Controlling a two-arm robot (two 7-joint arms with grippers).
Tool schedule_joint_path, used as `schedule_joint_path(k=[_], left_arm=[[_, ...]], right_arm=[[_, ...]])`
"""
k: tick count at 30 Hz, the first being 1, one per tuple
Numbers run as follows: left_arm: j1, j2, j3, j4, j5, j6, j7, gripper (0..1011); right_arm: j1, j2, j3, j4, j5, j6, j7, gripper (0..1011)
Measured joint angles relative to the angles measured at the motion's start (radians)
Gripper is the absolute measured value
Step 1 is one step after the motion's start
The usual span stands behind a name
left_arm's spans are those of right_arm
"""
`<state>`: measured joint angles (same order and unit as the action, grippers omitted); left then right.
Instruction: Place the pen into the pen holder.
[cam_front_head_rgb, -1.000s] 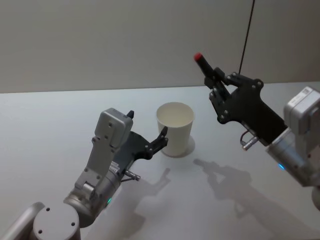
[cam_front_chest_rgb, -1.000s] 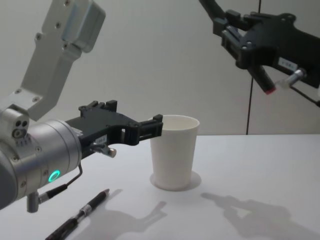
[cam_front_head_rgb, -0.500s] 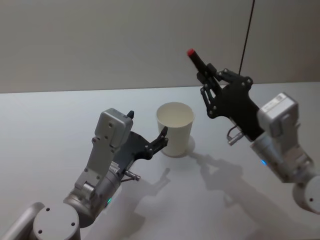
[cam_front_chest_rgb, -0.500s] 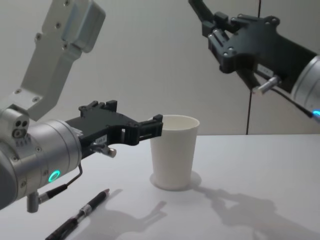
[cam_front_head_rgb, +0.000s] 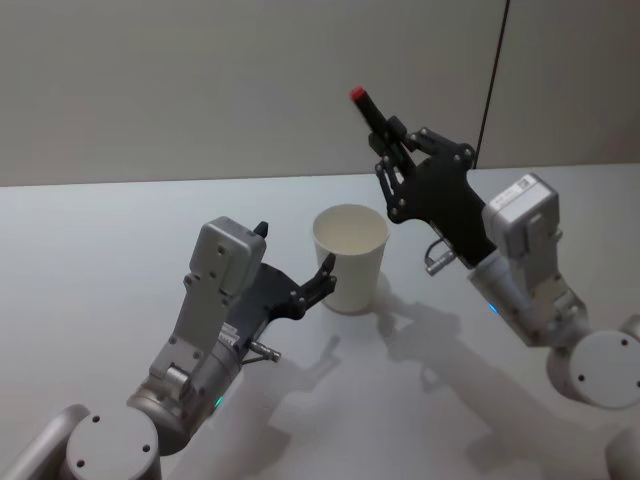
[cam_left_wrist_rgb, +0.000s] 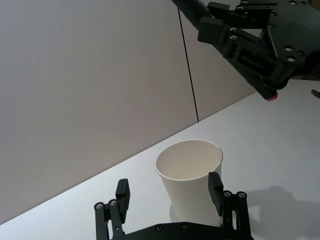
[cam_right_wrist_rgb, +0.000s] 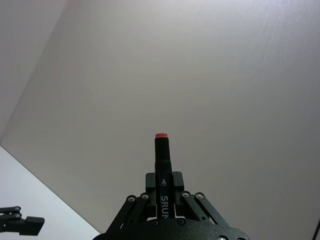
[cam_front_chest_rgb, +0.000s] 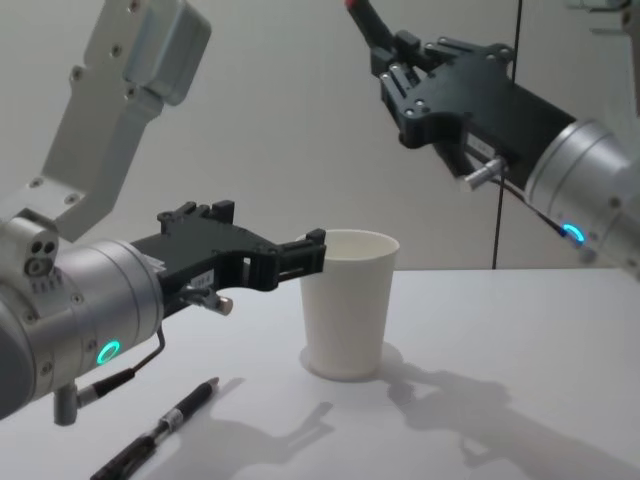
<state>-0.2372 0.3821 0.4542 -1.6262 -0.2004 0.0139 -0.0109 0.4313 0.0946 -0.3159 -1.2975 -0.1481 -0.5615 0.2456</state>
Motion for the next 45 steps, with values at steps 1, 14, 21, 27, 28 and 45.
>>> schedule_joint_path(k=[1, 14, 21, 27, 28, 45], left_arm=[[0.000, 0.000, 0.000, 0.000, 0.000, 0.000, 0.000, 1000], [0.000, 0.000, 0.000, 0.000, 0.000, 0.000, 0.000, 1000], [0.000, 0.000, 0.000, 0.000, 0.000, 0.000, 0.000, 1000], [0.000, 0.000, 0.000, 0.000, 0.000, 0.000, 0.000, 1000], [0.000, 0.000, 0.000, 0.000, 0.000, 0.000, 0.000, 1000], [0.000, 0.000, 0.000, 0.000, 0.000, 0.000, 0.000, 1000]], right_arm=[[0.010, -0.005, -0.001, 0.016, 0.015, -0.011, 0.013, 184], [0.099, -0.046, -0.006, 0.160, 0.147, -0.071, 0.144, 184], [0.145, -0.066, -0.009, 0.236, 0.197, -0.083, 0.205, 184], [0.187, -0.083, -0.010, 0.308, 0.227, -0.086, 0.246, 183], [0.197, -0.087, -0.011, 0.322, 0.235, -0.086, 0.255, 184], [0.309, -0.130, -0.010, 0.535, 0.304, -0.113, 0.345, 185]])
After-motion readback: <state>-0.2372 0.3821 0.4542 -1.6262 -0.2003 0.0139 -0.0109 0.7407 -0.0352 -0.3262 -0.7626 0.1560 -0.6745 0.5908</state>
